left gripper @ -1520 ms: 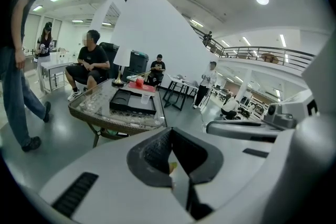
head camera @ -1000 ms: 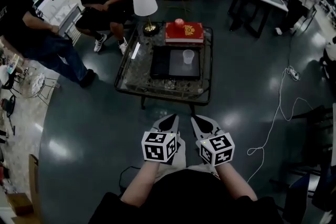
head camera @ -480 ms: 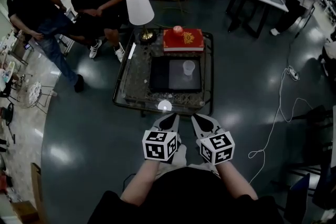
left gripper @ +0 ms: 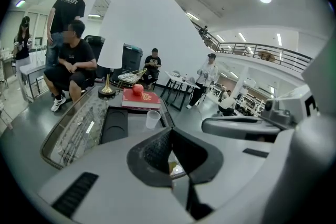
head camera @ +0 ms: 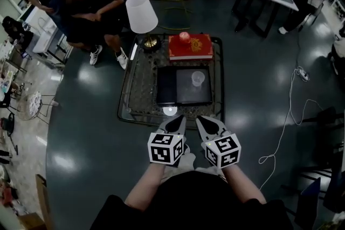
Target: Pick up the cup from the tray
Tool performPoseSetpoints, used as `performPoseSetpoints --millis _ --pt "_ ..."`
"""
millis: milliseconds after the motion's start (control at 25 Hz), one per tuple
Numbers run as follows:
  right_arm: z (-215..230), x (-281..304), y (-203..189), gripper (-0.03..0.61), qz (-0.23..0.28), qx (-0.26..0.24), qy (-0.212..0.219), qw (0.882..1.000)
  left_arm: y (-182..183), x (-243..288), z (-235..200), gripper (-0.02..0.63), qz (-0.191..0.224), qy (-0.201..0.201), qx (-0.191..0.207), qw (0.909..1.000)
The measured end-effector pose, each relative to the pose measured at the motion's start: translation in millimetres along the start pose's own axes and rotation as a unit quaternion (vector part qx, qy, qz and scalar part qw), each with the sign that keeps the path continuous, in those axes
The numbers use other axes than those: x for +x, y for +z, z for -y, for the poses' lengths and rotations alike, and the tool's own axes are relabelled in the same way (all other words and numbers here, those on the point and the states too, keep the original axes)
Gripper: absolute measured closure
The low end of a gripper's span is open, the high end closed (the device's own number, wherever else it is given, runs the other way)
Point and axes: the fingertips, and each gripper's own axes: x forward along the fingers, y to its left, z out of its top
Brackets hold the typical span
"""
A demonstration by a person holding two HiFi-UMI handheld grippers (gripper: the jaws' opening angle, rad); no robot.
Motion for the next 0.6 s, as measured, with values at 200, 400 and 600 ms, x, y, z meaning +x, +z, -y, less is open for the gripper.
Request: performPoseSetpoints --millis 200,400,600 --pt "7.6 23.1 8.0 0.568 -0.001 0.001 -0.005 1.0 10.4 16.5 -13.9 0.604 -0.005 -0.011 0.004 0.9999" --pt "11.8 41.0 13.6 0.568 -0.005 0.004 -0.009 1.0 17.6 27.0 -26.4 0.604 -0.011 -0.017 0.005 0.9998" --pt "23.4 53.3 17.5 0.568 -0.011 0.014 -0.026 1.0 21.1 35.5 -39.5 0.604 -0.02 -0.019 -0.002 0.9996"
